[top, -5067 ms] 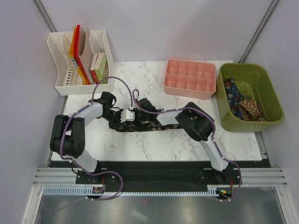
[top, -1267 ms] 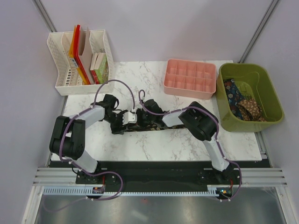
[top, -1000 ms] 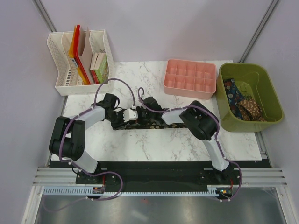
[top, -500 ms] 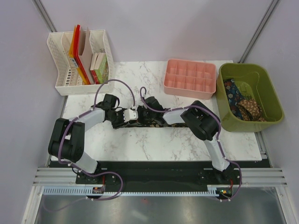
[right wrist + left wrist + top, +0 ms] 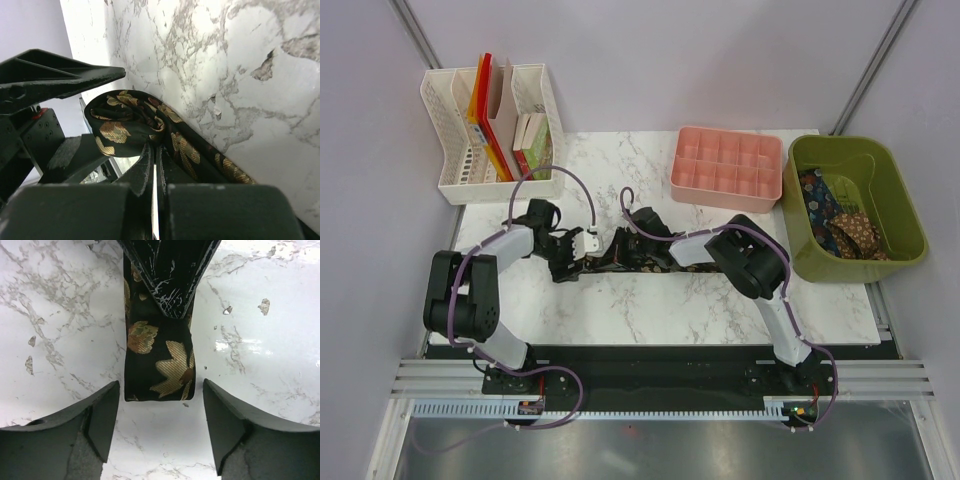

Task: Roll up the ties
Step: Roll the tie at the center of the board.

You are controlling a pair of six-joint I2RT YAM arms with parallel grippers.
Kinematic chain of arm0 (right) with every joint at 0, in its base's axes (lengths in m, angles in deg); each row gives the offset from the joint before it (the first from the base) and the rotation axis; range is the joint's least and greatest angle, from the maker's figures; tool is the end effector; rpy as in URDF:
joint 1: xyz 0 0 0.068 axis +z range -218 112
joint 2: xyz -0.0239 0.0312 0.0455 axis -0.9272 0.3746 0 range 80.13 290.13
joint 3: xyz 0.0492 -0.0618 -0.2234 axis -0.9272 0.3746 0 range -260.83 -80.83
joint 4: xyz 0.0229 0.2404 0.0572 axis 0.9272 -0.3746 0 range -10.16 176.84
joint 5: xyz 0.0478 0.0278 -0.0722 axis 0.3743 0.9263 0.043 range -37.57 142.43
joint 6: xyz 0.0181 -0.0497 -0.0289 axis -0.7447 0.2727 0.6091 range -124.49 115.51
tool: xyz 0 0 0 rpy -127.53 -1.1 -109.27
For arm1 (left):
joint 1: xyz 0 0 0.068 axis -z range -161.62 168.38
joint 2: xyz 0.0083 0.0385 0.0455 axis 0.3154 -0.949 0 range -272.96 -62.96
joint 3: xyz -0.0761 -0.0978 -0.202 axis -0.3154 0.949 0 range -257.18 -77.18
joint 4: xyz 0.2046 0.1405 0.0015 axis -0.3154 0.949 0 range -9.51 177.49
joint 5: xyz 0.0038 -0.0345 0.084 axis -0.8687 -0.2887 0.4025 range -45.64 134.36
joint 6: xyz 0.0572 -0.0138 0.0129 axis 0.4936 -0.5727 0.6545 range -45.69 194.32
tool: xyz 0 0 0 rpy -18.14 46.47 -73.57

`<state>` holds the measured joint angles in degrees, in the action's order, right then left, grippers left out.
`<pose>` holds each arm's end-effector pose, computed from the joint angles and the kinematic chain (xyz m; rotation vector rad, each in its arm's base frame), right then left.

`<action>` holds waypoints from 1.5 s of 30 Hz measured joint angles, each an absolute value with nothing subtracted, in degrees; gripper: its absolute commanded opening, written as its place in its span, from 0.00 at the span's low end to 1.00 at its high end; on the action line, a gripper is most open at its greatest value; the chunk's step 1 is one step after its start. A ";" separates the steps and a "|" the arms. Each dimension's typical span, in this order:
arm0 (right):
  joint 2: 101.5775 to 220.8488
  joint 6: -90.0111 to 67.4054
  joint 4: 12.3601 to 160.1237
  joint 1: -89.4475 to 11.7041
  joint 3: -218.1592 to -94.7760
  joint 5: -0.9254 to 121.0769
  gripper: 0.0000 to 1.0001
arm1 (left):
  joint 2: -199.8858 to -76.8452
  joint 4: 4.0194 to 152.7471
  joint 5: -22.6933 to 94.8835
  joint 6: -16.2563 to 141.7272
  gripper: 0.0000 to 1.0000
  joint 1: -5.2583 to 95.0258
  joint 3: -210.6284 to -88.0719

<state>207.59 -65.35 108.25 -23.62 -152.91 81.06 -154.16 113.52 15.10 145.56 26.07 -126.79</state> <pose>0.2940 0.3176 0.0745 0.0226 2.5476 1.4583 0.2618 -0.0573 0.1231 1.7378 1.9654 -0.3955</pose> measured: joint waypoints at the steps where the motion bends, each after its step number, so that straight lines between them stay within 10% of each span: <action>1: 207.70 -65.39 108.51 -23.62 -152.91 81.17 0.00 | -154.16 113.83 14.60 146.08 0.78 25.80 -126.92; 24: 208.82 -67.49 110.43 -23.99 -152.97 82.67 0.01 | -155.67 116.28 10.49 147.00 0.44 31.99 -132.64; 45: 205.67 -67.01 106.58 -26.26 -151.29 85.32 0.30 | -163.12 120.10 14.14 145.21 0.30 34.66 -138.00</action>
